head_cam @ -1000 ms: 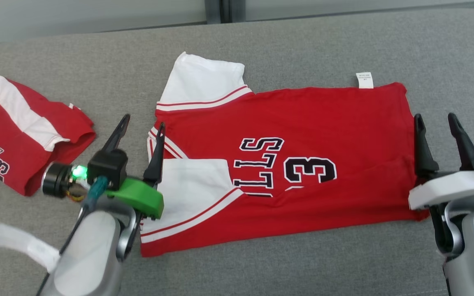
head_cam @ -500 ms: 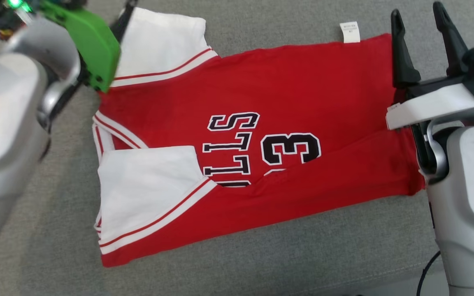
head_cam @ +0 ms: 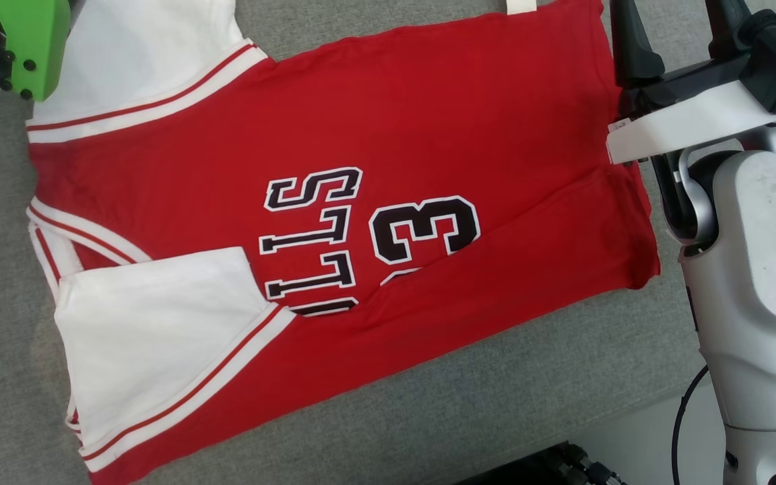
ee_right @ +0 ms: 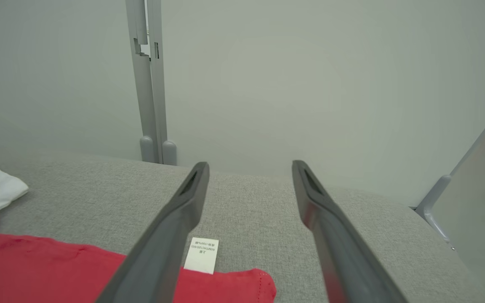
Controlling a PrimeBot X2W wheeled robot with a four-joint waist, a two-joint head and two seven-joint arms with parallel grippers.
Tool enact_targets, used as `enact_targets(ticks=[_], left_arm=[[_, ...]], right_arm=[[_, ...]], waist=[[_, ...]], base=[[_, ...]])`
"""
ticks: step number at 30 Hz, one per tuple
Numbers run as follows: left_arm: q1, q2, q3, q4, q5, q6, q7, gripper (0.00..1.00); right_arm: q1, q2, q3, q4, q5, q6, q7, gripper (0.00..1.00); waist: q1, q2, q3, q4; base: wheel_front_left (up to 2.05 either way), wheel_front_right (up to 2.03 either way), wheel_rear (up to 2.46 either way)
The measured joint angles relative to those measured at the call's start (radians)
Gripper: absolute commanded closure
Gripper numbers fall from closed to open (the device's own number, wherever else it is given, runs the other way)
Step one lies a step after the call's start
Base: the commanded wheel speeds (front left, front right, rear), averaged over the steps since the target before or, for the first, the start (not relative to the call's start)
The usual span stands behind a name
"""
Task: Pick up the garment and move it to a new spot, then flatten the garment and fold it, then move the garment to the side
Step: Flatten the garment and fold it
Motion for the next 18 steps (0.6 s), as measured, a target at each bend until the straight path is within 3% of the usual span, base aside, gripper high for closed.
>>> enact_targets(ticks=[12, 13, 15, 18], left_arm=[[-0.047, 0.011, -0.073, 0.094, -0.05, 0.0, 0.009, 0.0], [-0.047, 0.007, -0.076, 0.099, -0.064, 0.0, 0.024, 0.06], [-0.05, 0.003, -0.086, 0.095, -0.092, 0.0, 0.041, 1.0], [-0.053, -0.002, -0.132, 0.052, -0.1, 0.0, -0.001, 1.0]], right_arm=[[-0.002, -0.007, -0.007, 0.017, 0.001, 0.0, -0.011, 0.0], [-0.002, -0.008, -0.008, 0.019, 0.0, 0.0, -0.011, 0.0], [-0.002, -0.013, -0.008, 0.023, 0.0, 0.0, -0.006, 0.0], [-0.006, -0.024, -0.013, 0.025, -0.002, 0.0, 0.003, 0.0]], waist=[[-0.0001, 0.0, 0.041, -0.039], [-0.0001, 0.0, 0.04, -0.037], [-0.0001, 0.0, 0.037, -0.033], [-0.0001, 0.0, 0.034, -0.017]], base=[[0.0, 0.0, 0.0], [0.0, 0.0, 0.0], [0.0, 0.0, 0.0], [0.0, 0.0, 0.0]])
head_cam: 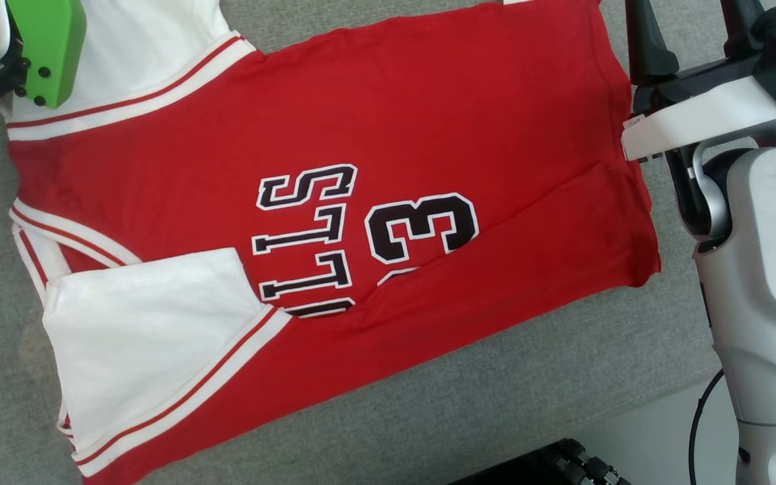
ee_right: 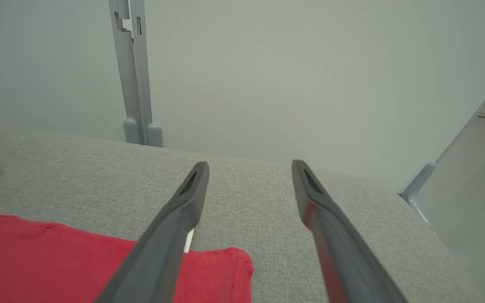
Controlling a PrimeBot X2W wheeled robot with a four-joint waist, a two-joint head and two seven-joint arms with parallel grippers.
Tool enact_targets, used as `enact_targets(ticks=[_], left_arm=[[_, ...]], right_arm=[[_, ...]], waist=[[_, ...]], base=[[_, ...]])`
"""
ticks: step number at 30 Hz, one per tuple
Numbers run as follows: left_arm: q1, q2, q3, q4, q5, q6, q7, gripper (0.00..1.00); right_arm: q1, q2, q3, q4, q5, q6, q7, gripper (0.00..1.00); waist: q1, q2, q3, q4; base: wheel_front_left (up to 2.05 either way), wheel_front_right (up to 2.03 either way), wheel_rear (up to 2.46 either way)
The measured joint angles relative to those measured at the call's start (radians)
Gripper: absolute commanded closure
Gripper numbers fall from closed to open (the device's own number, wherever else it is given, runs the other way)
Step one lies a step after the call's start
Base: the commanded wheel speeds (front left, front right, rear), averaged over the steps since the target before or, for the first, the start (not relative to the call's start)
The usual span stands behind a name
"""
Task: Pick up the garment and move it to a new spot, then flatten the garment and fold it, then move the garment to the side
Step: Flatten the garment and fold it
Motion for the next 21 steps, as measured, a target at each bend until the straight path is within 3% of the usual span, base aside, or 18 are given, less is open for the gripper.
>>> enact_targets(ticks=[4, 7, 13, 21], left_arm=[[0.001, -0.003, -0.017, -0.004, -0.003, 0.0, -0.11, 1.0], [0.018, -0.026, -0.021, -0.011, -0.007, 0.0, -0.213, 1.0], [0.082, -0.057, -0.032, -0.04, 0.005, 0.001, -0.386, 1.0], [0.216, -0.087, -0.057, -0.117, 0.02, 0.055, -0.504, 1.0]], right_arm=[[0.0, -0.018, 0.001, 0.012, 0.008, 0.0, 0.014, 0.0], [0.004, -0.037, 0.006, 0.059, 0.081, 0.0, 0.055, 0.0], [0.018, -0.148, 0.021, 0.166, 0.135, 0.0, 0.111, 0.0], [0.031, -0.288, 0.073, 0.317, 0.247, 0.0, 0.204, 0.0]], waist=[[0.0, 0.0, -0.011, 0.023], [0.0, 0.0, -0.032, 0.047], [0.0, 0.0, -0.082, 0.112], [-0.0001, 0.0, -0.156, 0.228]], base=[[0.0, 0.0, 0.0], [0.0, 0.0, 0.0], [0.0, 0.0, 0.0], [0.0, 0.0, 0.0]])
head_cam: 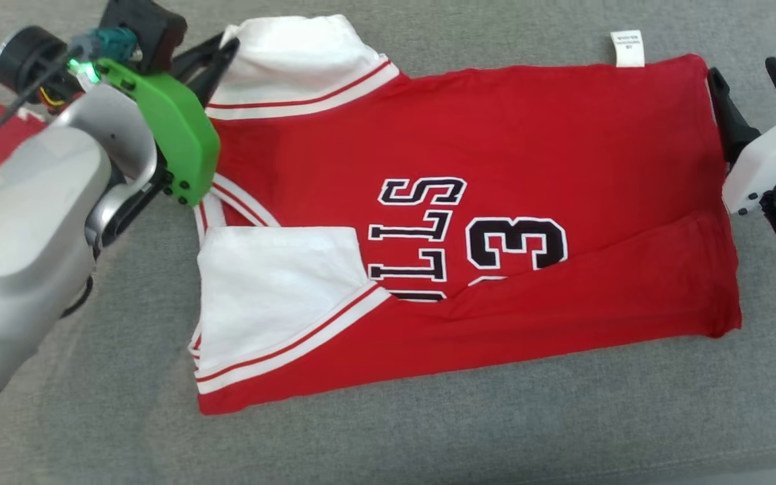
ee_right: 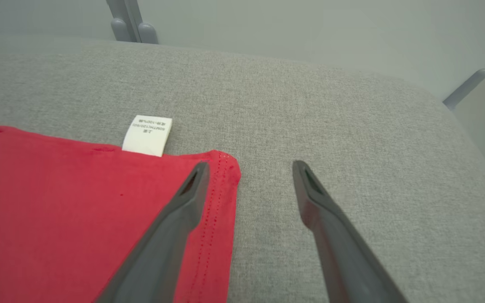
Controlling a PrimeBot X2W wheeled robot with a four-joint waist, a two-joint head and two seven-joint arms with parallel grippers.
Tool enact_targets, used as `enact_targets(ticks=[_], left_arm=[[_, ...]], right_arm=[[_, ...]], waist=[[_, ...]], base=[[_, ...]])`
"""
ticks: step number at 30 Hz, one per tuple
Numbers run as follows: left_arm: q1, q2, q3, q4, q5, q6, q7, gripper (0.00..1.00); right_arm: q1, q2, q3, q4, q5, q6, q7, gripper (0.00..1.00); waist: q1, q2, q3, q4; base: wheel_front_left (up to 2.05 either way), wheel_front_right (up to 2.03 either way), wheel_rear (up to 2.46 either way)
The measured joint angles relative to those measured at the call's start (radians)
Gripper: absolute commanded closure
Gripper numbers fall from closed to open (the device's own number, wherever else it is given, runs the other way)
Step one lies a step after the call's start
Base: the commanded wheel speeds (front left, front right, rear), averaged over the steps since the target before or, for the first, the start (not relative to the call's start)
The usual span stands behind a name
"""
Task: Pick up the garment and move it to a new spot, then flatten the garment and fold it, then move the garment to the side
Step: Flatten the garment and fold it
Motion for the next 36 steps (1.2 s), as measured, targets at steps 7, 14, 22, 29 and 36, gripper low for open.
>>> enact_targets(ticks=[7, 14, 22, 29, 36], left_arm=[[0.079, 0.003, -0.017, -0.112, 0.003, 0.043, -0.037, 1.0], [0.097, 0.016, -0.026, -0.19, 0.007, 0.068, -0.032, 1.0], [0.098, 0.02, -0.035, -0.218, 0.017, 0.078, -0.021, 1.0], [0.093, 0.023, -0.038, -0.208, 0.027, 0.085, -0.018, 1.0], [0.061, 0.029, -0.013, -0.142, 0.031, 0.094, -0.04, 1.0]], right_arm=[[-0.01, -0.089, 0.074, 0.083, 0.095, 0.0, 0.035, 0.0], [-0.056, -0.12, 0.13, 0.144, 0.144, 0.0, 0.061, 0.0], [-0.115, -0.138, 0.209, 0.201, 0.181, 0.0, 0.086, 0.0], [-0.148, -0.139, 0.268, 0.232, 0.229, 0.0, 0.092, 1.0], [-0.198, -0.151, 0.284, 0.249, 0.234, 0.0, 0.027, 1.0]], waist=[[0.0, 0.0, -0.046, 0.1], [0.0, 0.0, -0.045, 0.157], [0.0, -0.0001, -0.014, 0.173], [0.0, 0.0, -0.007, 0.167], [0.0, 0.0, -0.004, 0.152]], base=[[0.0, 0.0, 0.0], [0.0, 0.0, 0.0], [0.0, 0.0, 0.0], [0.0, 0.0, 0.0], [0.0, 0.0, 0.0]])
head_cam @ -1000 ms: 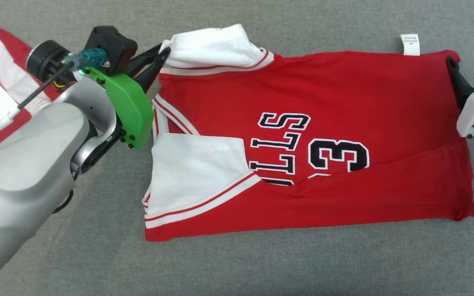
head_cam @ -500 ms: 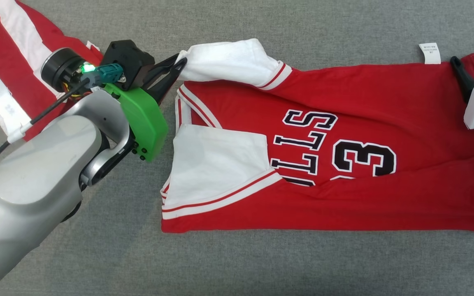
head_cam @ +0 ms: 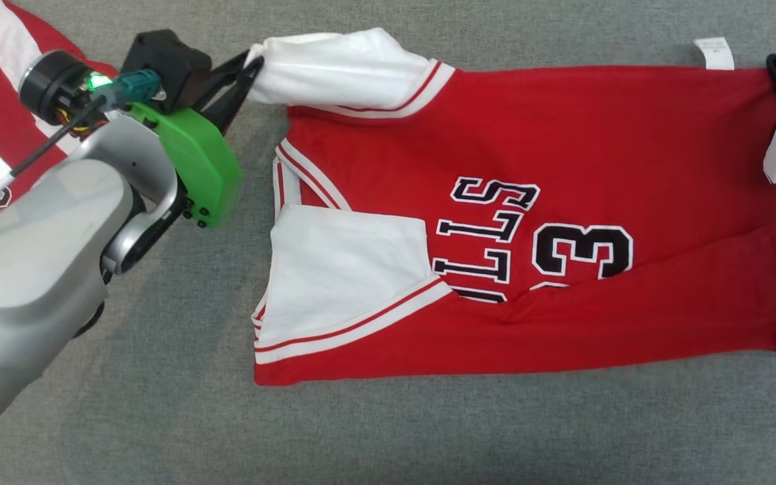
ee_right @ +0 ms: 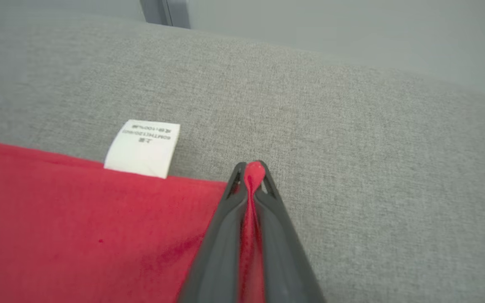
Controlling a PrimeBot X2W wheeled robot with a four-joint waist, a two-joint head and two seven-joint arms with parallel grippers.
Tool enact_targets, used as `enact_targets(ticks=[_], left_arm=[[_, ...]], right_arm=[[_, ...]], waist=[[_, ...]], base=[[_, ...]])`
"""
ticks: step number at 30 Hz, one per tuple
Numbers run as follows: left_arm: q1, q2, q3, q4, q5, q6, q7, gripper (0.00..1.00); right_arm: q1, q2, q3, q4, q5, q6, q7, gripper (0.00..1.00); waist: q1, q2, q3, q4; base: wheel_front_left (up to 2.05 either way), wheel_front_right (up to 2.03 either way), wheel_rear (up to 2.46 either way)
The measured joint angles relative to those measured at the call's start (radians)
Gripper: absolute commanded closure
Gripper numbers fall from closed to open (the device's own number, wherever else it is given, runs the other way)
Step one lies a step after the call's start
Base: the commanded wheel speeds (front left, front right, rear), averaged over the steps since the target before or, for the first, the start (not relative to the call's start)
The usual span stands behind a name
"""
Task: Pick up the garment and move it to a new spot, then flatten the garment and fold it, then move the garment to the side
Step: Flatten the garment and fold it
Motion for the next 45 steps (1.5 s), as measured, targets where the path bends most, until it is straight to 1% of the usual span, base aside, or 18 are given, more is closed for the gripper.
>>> enact_targets(ticks=[4, 9, 17, 21, 25, 30, 34, 40, 43, 45], left_arm=[[-0.044, -0.014, 0.012, 0.075, 0.008, -0.001, -0.016, 1.0], [-0.112, -0.063, 0.024, 0.179, 0.03, -0.009, -0.058, 1.0], [-0.192, -0.139, 0.041, 0.346, 0.062, -0.016, -0.159, 1.0], [-0.196, -0.163, 0.026, 0.405, 0.072, -0.037, -0.187, 1.0], [-0.185, -0.174, 0.008, 0.427, 0.079, -0.061, -0.213, 1.0], [-0.128, -0.157, -0.019, 0.406, 0.082, -0.079, -0.229, 1.0], [-0.068, -0.125, -0.037, 0.345, 0.081, -0.081, -0.228, 1.0], [0.043, -0.042, -0.097, 0.214, 0.091, -0.086, -0.183, 1.0], [0.102, 0.001, -0.112, 0.118, 0.082, -0.075, -0.151, 1.0], [0.141, 0.029, -0.123, 0.058, 0.08, -0.07, -0.119, 1.0]], right_arm=[[-0.045, 0.002, 0.004, 0.008, -0.011, 0.0, -0.057, 1.0], [-0.083, 0.011, 0.007, 0.033, -0.042, 0.0, -0.122, 1.0], [-0.147, 0.03, 0.001, 0.106, -0.101, 0.0, -0.237, 1.0], [-0.155, 0.042, 0.012, 0.123, -0.107, 0.0, -0.272, 1.0], [-0.135, 0.04, 0.023, 0.117, -0.094, 0.0, -0.299, 1.0], [-0.062, 0.016, 0.053, 0.093, -0.054, 0.0, -0.312, 1.0], [0.001, -0.011, 0.072, 0.079, -0.022, 0.0, -0.313, 1.0], [0.097, -0.039, 0.109, 0.036, 0.062, 0.0, -0.29, 1.0], [0.147, -0.06, 0.133, 0.005, 0.111, 0.0, -0.263, 1.0], [0.172, -0.08, 0.156, -0.013, 0.121, 0.0, -0.249, 1.0]], waist=[[0.0, 0.0, 0.007, -0.012], [0.0, 0.0, 0.021, -0.023], [0.0, 0.0, 0.036, -0.036], [0.0, 0.0, 0.031, -0.034], [0.0, 0.0, 0.015, -0.028], [0.0, 0.0, -0.018, -0.019], [0.0, 0.0, -0.052, -0.011], [0.0, 0.0, -0.106, 0.005], [0.0, 0.0, -0.133, 0.011], [0.0, 0.0, -0.149, 0.014]], base=[[0.0, 0.0, 0.0], [0.0, 0.0, 0.0], [0.0, 0.0, 0.0], [0.0, 0.0, 0.0], [0.0, 0.0, 0.0], [0.0, 0.0, 0.0], [0.0, 0.0, 0.0], [0.0, 0.0, 0.0], [0.0, 0.0, 0.0], [0.0, 0.0, 0.0]])
